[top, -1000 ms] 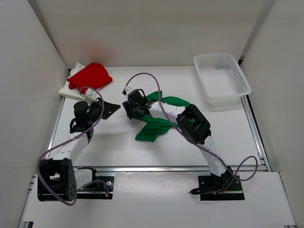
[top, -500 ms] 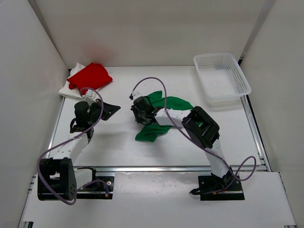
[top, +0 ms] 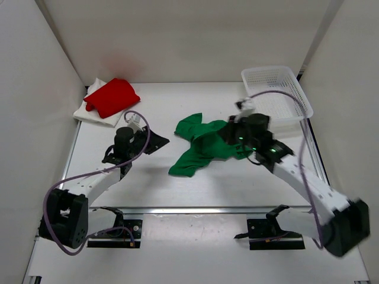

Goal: Fold and stack the t-shirts
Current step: Flatten out the tshirt

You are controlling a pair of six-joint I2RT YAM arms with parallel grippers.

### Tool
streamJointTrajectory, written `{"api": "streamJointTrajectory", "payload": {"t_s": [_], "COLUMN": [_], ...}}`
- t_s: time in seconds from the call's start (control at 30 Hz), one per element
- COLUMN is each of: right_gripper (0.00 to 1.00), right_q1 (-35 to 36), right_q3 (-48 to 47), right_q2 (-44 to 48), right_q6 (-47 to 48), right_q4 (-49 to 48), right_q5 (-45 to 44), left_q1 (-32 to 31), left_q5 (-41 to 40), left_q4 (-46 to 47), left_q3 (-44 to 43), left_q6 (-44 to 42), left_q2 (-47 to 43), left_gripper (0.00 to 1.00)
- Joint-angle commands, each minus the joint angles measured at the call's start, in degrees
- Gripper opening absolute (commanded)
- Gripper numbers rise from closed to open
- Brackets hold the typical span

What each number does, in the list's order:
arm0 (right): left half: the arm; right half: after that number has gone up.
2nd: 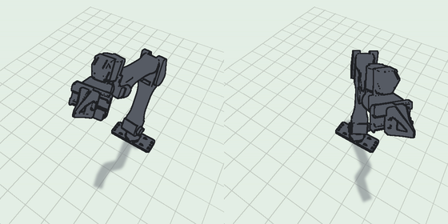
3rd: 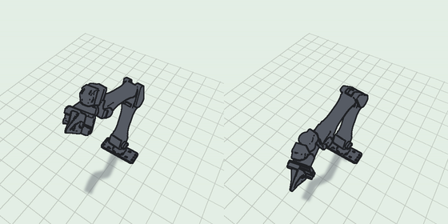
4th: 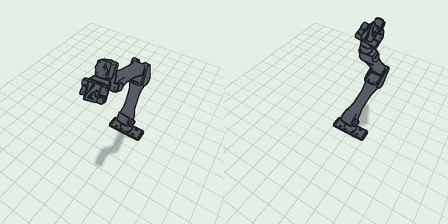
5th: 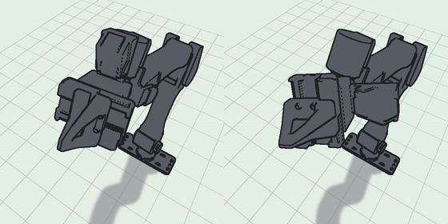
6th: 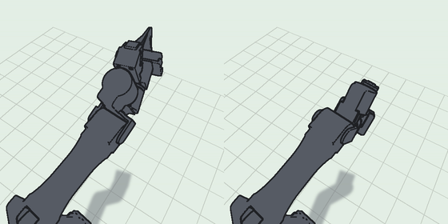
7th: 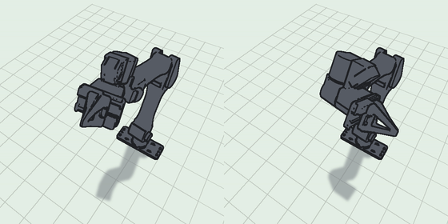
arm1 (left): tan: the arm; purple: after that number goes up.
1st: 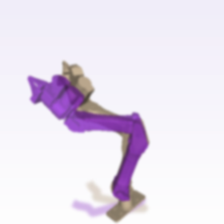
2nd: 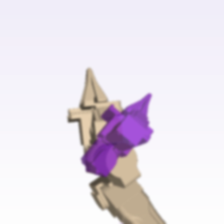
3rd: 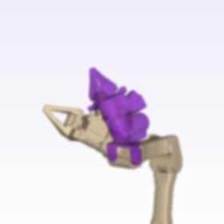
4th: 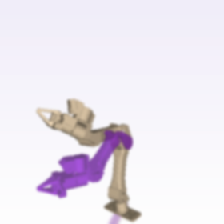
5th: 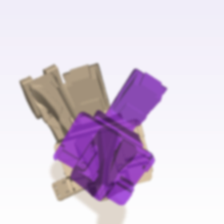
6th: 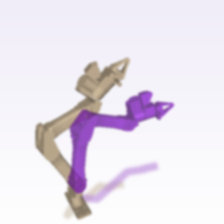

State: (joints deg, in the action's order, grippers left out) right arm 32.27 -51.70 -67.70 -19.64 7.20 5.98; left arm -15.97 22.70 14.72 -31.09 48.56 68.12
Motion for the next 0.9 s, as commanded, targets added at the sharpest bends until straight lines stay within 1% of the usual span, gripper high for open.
{"api": "streamJointTrajectory", "payload": {"t_s": [0.0,0.03,0.07,0.1,0.13,0.17,0.2,0.23,0.27,0.33,0.37,0.43,0.47,0.57,0.6,0.63,0.67,0.7,0.8,0.87], "right_gripper": [0.00,0.00,0.00,0.00,0.00,0.00,0.00,0.01,0.00,0.00,0.00,0.00,0.00,0.00,0.00,0.00,0.00,0.00,0.01,0.00], "right_q1": [-6.2,-9.4,-12.7,-16.3,-18.2,-21.8,-24.9,-26.4,-28.5,-28.5,-28.3,-26.5,-25.6,-24.0,-23.7,-23.7,-23.6,-23.5,-23.4,-23.7], "right_q3": [8.5,10.0,10.7,11.7,12.6,13.1,12.8,12.9,12.8,11.4,11.2,11.4,11.5,12.9,13.4,13.6,14.3,15.1,15.8,16.2], "right_q2": [14.8,19.6,21.9,25.9,29.2,30.9,33.0,34.3,35.1,35.8,35.1,34.0,33.5,33.5,33.5,33.2,32.6,32.5,32.2,32.1], "right_q6": [-2.2,-2.3,-2.2,-1.6,-1.3,-0.9,-0.1,1.7,1.6,2.4,2.3,1.6,1.4,1.0,1.1,1.1,1.1,1.1,1.2,1.8], "right_q4": [12.4,16.9,19.1,22.8,25.4,28.2,29.9,32.4,32.9,33.1,33.1,32.1,31.4,29.0,28.5,28.3,27.5,26.6,25.6,25.4], "right_q5": [2.7,1.6,1.2,1.7,2.5,2.6,2.5,1.9,1.3,0.6,0.1,-0.9,-1.2,-1.2,0.2,1.0,2.4,3.4,4.1,3.7], "left_q1": [-5.1,-5.7,-5.8,-5.8,-6.2,-6.7,-6.9,-7.3,-7.5,-9.0,-9.2,-8.9,-8.6,-7.8,-7.7,-7.8,-7.9,-8.1,-7.4,-7.1], "left_q5": [-7.7,-8.2,-8.2,-8.5,-9.4,-10.6,-10.9,-10.9,-10.9,-12.1,-11.5,-9.3,-9.7,-9.1,-8.4,-7.9,-7.4,-7.6,-9.7,-12.6], "left_q4": [-2.2,-1.9,-1.7,-1.6,-1.3,-1.2,-2.1,-2.1,-1.6,-1.5,-1.0,0.8,3.8,6.7,8.2,8.7,8.7,7.2,5.0,-0.4], "left_q3": [-2.4,-2.8,-3.4,-4.0,-4.2,-5.0,-6.6,-7.7,-8.4,-11.5,-13.2,-14.7,-15.2,-19.7,-20.3,-22.8,-25.5,-28.5,-33.0,-37.2], "left_q6": [-3.3,-3.1,-2.5,-2.2,-1.8,-2.2,-2.1,-2.1,-1.9,-2.8,-2.2,0.0,1.4,3.3,4.3,4.8,4.8,4.4,2.9,-0.1], "left_q2": [2.4,3.0,5.1,7.1,8.8,10.1,13.2,15.7,17.2,22.9,24.2,29.6,31.4,37.2,38.1,40.4,42.0,43.0,45.7,47.0], "left_gripper": [0.36,0.42,0.45,0.47,0.49,0.49,0.50,0.50,0.52,0.55,0.55,0.55,0.57,0.57,0.59,0.59,0.60,0.59,0.60,0.60]}}
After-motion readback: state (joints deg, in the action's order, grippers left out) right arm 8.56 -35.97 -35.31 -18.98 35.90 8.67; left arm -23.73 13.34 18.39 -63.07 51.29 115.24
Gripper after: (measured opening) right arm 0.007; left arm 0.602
